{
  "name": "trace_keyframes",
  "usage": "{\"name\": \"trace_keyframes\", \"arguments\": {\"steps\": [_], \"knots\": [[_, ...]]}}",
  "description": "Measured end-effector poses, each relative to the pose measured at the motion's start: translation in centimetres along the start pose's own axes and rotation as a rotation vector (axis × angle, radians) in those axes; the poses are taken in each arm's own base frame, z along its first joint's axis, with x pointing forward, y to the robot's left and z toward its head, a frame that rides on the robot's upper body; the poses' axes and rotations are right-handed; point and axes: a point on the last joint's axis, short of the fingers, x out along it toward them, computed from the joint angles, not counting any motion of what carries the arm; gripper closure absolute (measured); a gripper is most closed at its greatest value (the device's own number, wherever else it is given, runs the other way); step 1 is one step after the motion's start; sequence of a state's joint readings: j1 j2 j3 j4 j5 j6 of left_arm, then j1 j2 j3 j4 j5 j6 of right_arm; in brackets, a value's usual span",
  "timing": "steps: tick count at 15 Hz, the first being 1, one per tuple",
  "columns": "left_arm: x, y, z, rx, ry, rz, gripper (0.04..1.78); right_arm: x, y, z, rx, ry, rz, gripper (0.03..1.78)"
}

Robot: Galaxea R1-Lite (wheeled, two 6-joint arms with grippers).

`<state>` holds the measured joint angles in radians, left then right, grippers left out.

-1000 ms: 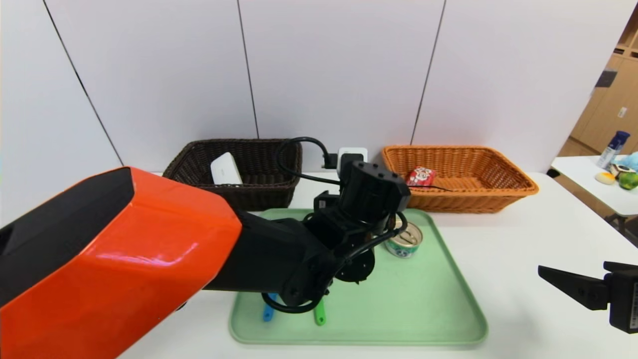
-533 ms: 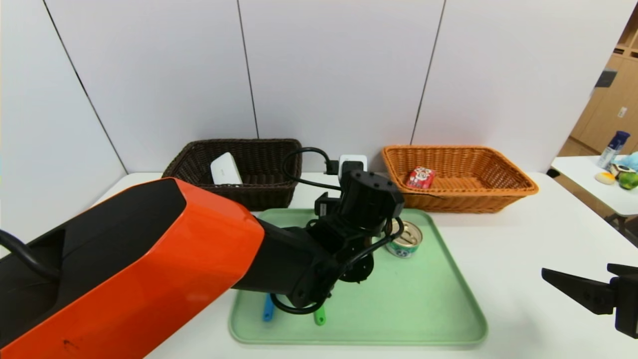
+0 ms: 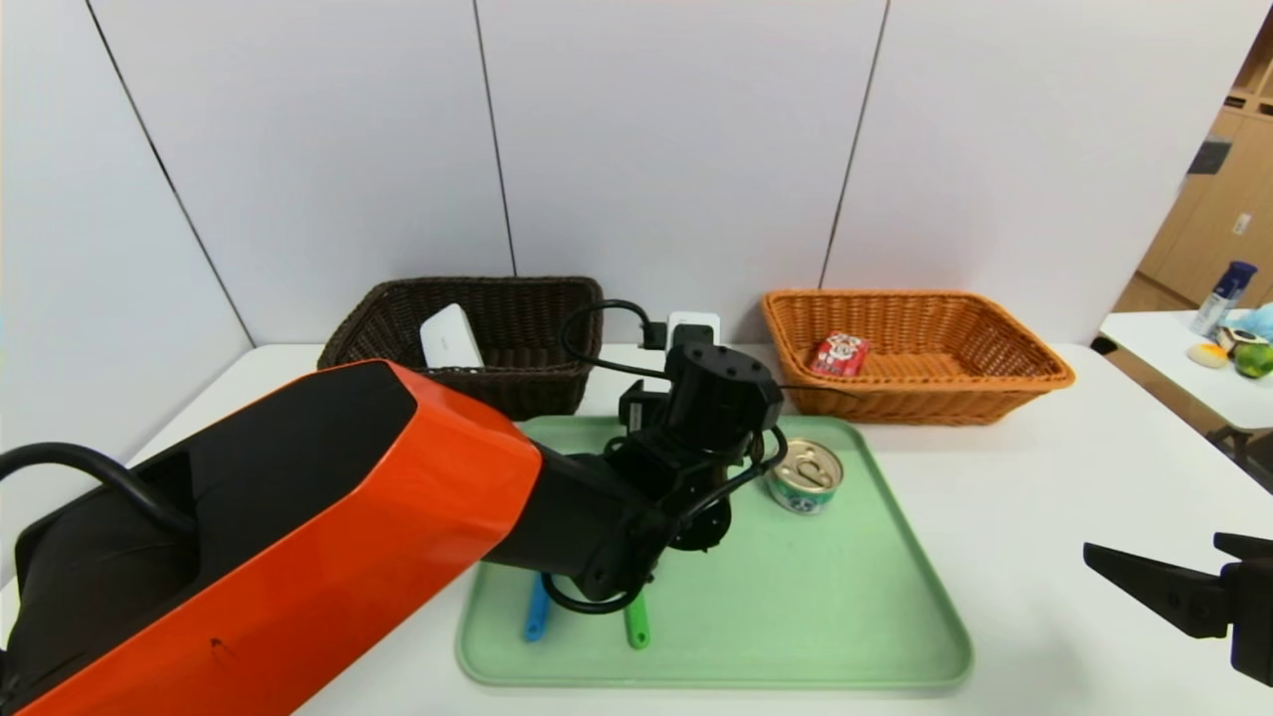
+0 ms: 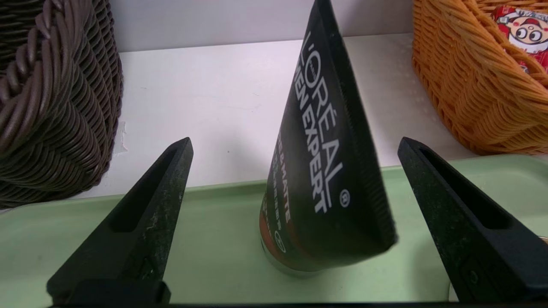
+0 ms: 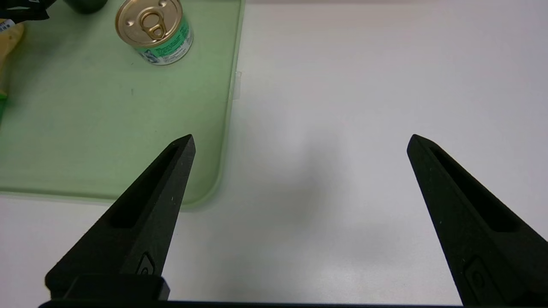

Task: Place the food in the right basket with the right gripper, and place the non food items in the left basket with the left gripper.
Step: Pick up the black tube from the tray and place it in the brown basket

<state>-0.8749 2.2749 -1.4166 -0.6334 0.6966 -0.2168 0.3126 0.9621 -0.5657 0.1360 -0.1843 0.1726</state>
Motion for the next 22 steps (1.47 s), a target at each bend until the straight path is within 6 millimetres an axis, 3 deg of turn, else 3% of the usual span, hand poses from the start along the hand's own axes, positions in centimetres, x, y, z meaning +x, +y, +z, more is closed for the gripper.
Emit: {"name": "trace_keyframes", "arguments": {"steps": [5,8,12,13,18,22], "knots": [[0.4,-0.1,-0.2,-0.007,-0.022,-0.003,0.16,0.0,0.0,-0.1,-0.003,0.002,0.000,0.10],[0.7,0.1,-0.2,-0.005,-0.022,0.004,0.66,0.0,0.0,-0.1,-0.003,0.002,0.001,0.10],[0.7,0.1,-0.3,-0.007,-0.021,0.004,1.13,0.0,0.0,-0.1,-0.003,0.000,0.001,0.10],[0.7,0.1,-0.2,-0.008,-0.022,0.004,1.49,-0.1,0.0,-0.1,-0.003,0.000,0.001,0.10],[0.3,0.1,0.6,-0.026,-0.037,-0.010,1.49,-0.2,-0.1,-0.7,-0.004,0.008,0.000,0.10],[-1.3,-0.2,3.0,-0.057,-0.063,-0.086,1.49,-0.4,-0.2,-1.0,-0.003,0.008,0.000,0.10]]}}
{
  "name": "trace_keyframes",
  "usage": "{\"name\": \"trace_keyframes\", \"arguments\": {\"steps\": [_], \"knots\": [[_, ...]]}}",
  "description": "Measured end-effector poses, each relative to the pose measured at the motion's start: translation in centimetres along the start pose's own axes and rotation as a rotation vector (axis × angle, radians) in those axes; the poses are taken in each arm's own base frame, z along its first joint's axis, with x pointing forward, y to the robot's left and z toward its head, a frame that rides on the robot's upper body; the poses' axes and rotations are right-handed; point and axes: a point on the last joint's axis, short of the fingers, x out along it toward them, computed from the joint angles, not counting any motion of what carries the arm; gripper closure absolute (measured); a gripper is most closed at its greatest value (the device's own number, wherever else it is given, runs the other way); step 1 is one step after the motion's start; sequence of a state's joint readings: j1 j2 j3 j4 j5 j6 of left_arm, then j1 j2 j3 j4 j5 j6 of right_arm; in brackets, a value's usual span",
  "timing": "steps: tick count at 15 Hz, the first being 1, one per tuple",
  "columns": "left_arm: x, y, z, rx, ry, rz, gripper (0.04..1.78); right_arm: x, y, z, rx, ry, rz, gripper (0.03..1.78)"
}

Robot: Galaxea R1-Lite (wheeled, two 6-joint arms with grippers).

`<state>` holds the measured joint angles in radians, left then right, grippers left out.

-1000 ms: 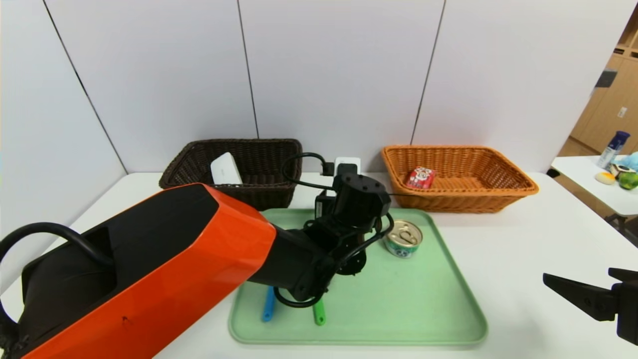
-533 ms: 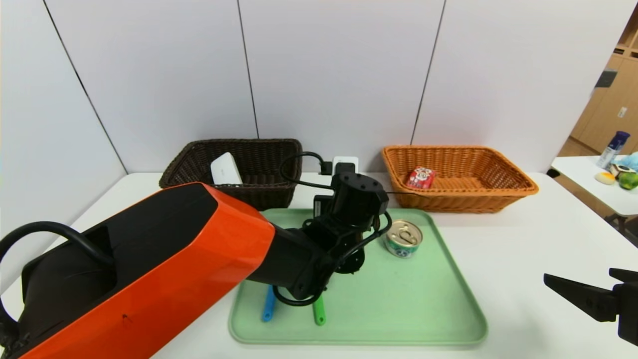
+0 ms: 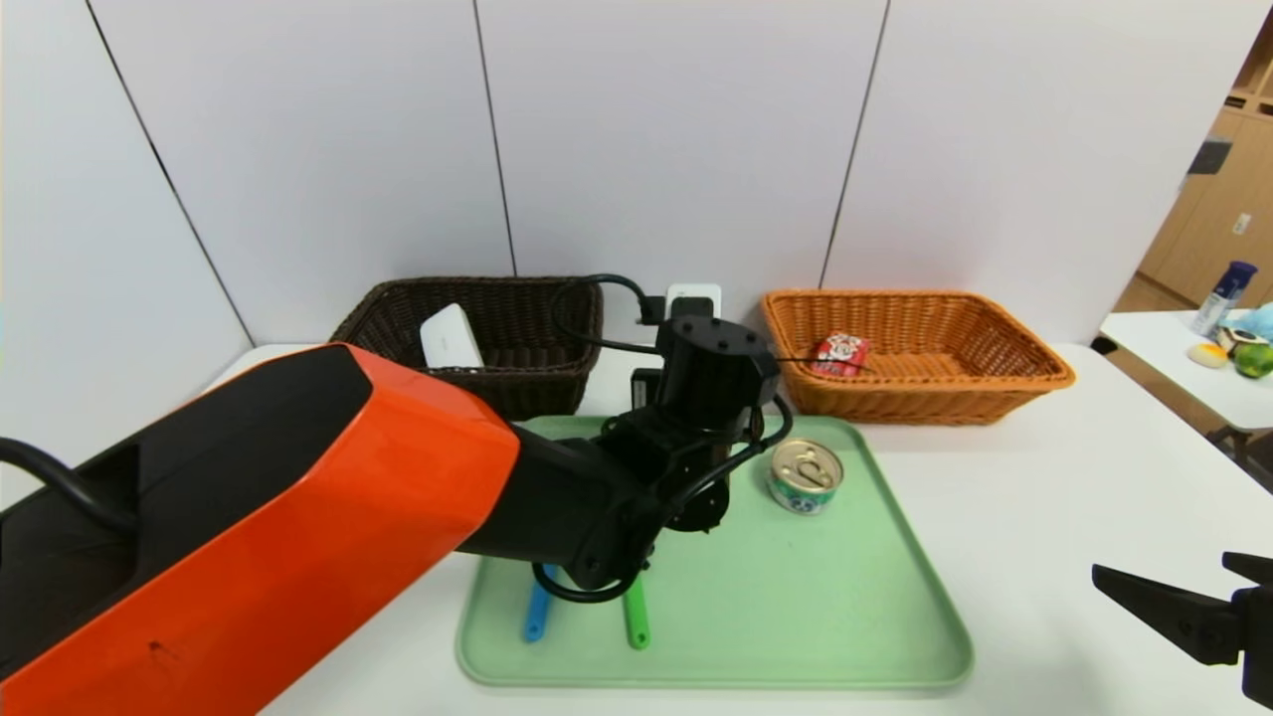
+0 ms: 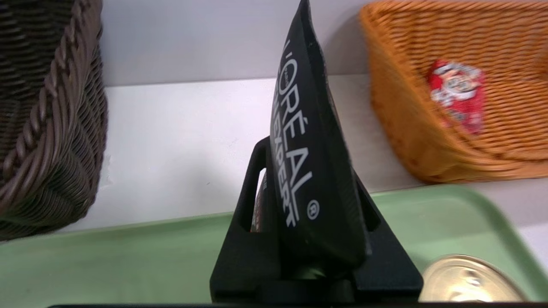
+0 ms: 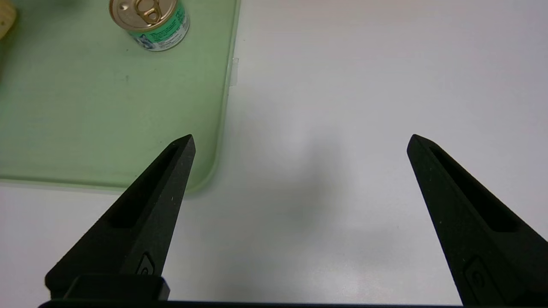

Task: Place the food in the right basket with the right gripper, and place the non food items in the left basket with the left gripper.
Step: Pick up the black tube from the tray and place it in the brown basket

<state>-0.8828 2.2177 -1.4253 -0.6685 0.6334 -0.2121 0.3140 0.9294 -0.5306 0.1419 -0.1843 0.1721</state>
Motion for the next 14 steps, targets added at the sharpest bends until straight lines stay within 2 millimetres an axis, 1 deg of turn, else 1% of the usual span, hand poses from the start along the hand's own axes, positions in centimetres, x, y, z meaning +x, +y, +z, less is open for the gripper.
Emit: {"name": "trace_keyframes", "arguments": {"steps": [3,5,6,7,8,9,10,12,14], "knots": [[-2.1,-0.4,3.4,-0.051,-0.007,-0.108,1.49,0.1,0.0,0.0,0.000,0.000,0.000,0.10],[-3.7,-0.2,6.5,-0.109,-0.005,-0.171,1.49,0.2,0.0,0.0,-0.001,0.005,-0.001,0.10],[-4.4,0.0,8.5,-0.146,-0.006,-0.191,1.49,0.3,0.1,0.0,-0.002,0.008,-0.001,0.10],[-4.9,0.7,10.8,-0.185,-0.012,-0.190,1.49,0.4,0.1,0.1,-0.002,0.010,-0.001,0.10],[-4.9,2.2,12.9,-0.209,-0.017,-0.163,1.49,0.5,0.1,0.1,-0.002,0.014,-0.002,0.10],[-4.6,3.9,14.3,-0.218,-0.017,-0.127,1.49,0.5,0.1,0.2,-0.002,0.016,-0.002,0.10],[-4.2,6.1,15.6,-0.222,-0.015,-0.080,1.49,0.6,0.2,0.2,-0.003,0.018,-0.002,0.10],[-3.5,10.1,17.3,-0.229,-0.016,0.002,1.49,0.7,0.2,0.3,-0.004,0.022,-0.002,0.10],[-2.7,14.1,18.0,-0.245,0.000,0.075,1.49,0.8,0.2,0.2,-0.005,0.026,-0.003,0.10]]}}
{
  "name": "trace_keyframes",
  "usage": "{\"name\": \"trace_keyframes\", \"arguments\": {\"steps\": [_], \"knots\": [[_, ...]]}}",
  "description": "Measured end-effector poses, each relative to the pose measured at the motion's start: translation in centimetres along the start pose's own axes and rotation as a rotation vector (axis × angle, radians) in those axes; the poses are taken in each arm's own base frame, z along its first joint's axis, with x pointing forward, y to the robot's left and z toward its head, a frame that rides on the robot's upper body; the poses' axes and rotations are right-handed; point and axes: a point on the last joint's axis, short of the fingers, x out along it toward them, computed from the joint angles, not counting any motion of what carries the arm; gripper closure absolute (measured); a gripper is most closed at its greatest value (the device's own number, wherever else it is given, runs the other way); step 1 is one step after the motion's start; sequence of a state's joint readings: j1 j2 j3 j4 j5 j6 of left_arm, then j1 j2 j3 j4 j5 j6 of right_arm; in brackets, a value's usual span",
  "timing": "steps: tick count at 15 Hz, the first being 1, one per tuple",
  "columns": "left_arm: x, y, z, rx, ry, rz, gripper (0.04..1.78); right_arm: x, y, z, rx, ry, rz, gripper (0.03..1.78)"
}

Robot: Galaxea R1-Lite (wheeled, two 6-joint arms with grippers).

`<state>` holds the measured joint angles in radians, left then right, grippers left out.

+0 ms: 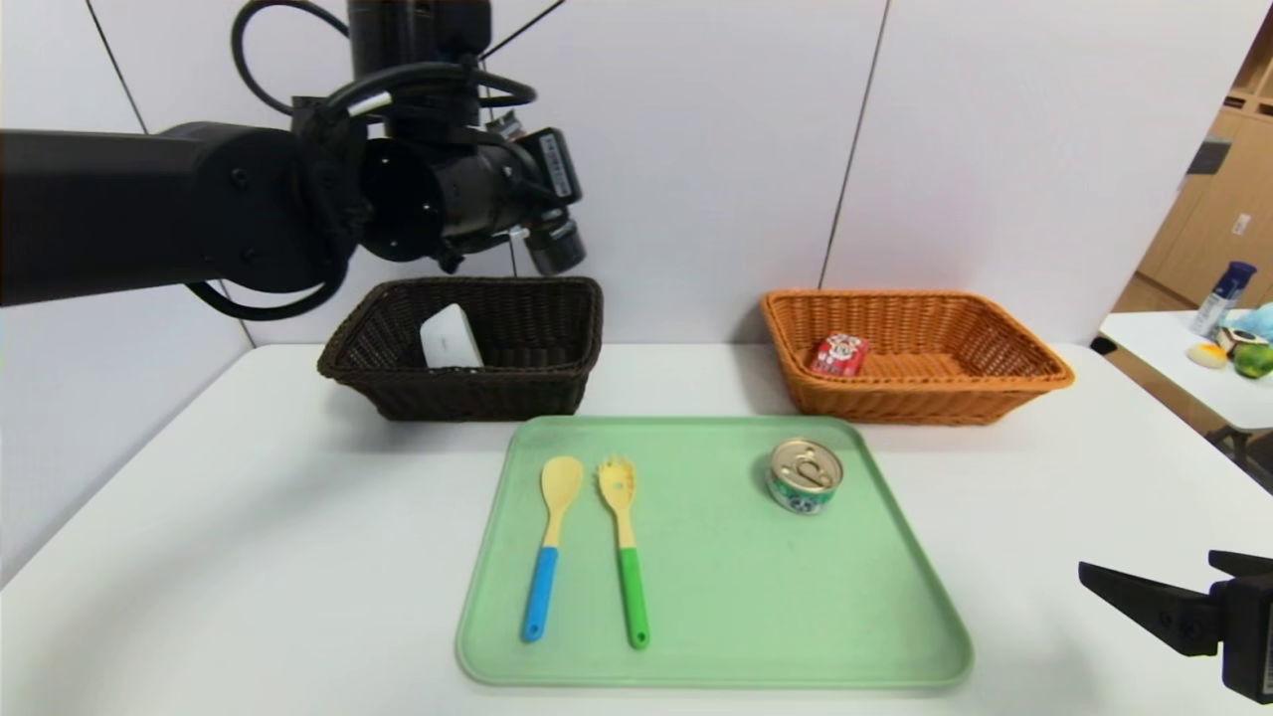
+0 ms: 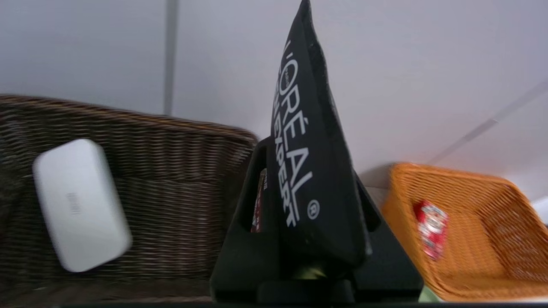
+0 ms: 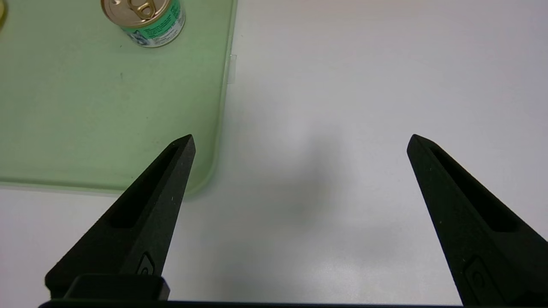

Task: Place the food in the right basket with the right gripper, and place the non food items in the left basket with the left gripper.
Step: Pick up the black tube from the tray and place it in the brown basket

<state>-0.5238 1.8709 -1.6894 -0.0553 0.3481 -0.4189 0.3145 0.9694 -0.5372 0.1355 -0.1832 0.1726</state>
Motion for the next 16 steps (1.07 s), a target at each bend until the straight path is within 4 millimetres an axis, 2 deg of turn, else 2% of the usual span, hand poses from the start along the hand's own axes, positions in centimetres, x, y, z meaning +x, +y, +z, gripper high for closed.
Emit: {"name": "trace_keyframes", "arguments": {"steps": [2,6,12,16], "knots": [[0.8,2.6,0.2,-0.004,0.052,0.041,1.49,0.0,0.0,0.0,-0.002,0.002,0.000,0.10],[3.3,5.4,-1.6,-0.022,0.108,0.124,1.49,0.1,0.0,0.0,-0.004,0.006,0.006,0.10],[7.8,7.2,-5.7,-0.032,0.132,0.165,1.49,0.0,0.0,-0.1,-0.001,0.002,0.007,0.10],[9.2,7.9,-7.8,-0.025,0.173,0.188,1.49,0.0,0.0,0.0,-0.001,0.000,0.007,0.10]]}}
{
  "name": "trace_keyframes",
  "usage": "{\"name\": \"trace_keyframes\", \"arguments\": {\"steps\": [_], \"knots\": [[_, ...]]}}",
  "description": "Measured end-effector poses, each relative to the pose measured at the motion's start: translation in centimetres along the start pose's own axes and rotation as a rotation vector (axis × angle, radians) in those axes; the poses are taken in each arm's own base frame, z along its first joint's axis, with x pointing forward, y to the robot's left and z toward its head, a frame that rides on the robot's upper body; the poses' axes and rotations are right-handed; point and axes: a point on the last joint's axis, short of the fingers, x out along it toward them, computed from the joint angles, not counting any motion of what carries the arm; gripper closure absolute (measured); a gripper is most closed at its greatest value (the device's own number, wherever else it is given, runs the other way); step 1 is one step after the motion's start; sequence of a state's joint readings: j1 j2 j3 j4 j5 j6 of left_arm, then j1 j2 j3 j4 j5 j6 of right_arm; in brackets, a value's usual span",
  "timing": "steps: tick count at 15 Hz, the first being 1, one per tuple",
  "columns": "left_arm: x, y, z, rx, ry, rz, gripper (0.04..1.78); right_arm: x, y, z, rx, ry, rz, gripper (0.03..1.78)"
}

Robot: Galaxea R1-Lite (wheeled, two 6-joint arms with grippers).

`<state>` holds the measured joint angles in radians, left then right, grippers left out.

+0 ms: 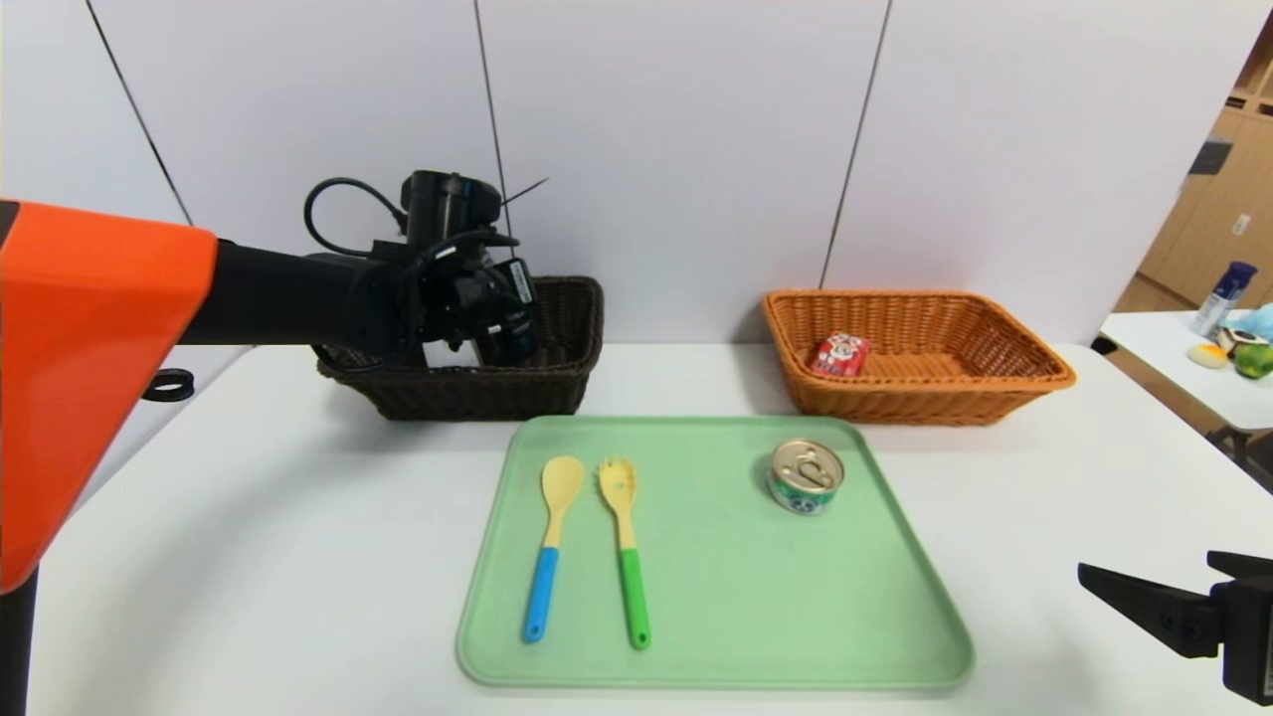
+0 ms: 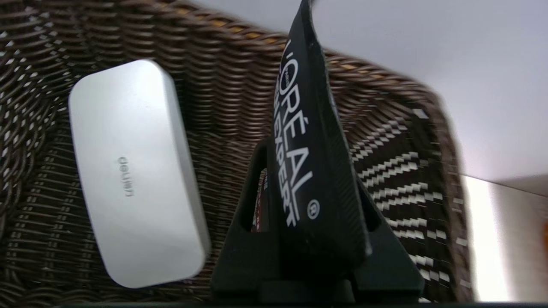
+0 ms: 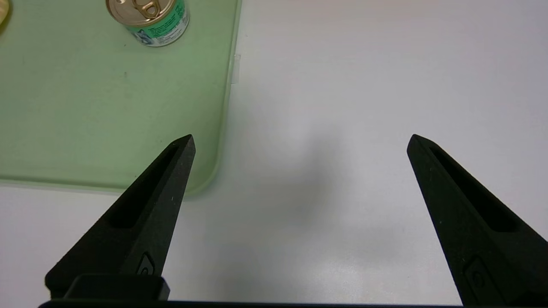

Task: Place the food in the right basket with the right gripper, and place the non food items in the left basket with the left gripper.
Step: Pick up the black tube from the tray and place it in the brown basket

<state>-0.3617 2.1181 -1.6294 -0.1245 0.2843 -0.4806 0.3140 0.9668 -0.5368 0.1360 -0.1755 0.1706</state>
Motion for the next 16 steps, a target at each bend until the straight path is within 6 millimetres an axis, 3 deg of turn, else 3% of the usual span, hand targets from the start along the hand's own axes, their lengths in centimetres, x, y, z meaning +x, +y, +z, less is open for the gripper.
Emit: {"name": "trace_keyframes", "arguments": {"steps": [4,13,16], "knots": [[1.0,0.2,-1.0,0.007,0.023,0.017,1.49,0.0,0.0,0.0,0.000,0.000,-0.001,0.10],[1.1,0.6,-0.7,0.004,0.015,0.026,1.46,0.3,0.2,0.9,0.000,0.007,0.012,0.10],[1.2,0.9,-0.6,0.004,0.013,0.030,1.03,0.4,0.6,1.9,0.027,-0.006,0.065,0.10]]}}
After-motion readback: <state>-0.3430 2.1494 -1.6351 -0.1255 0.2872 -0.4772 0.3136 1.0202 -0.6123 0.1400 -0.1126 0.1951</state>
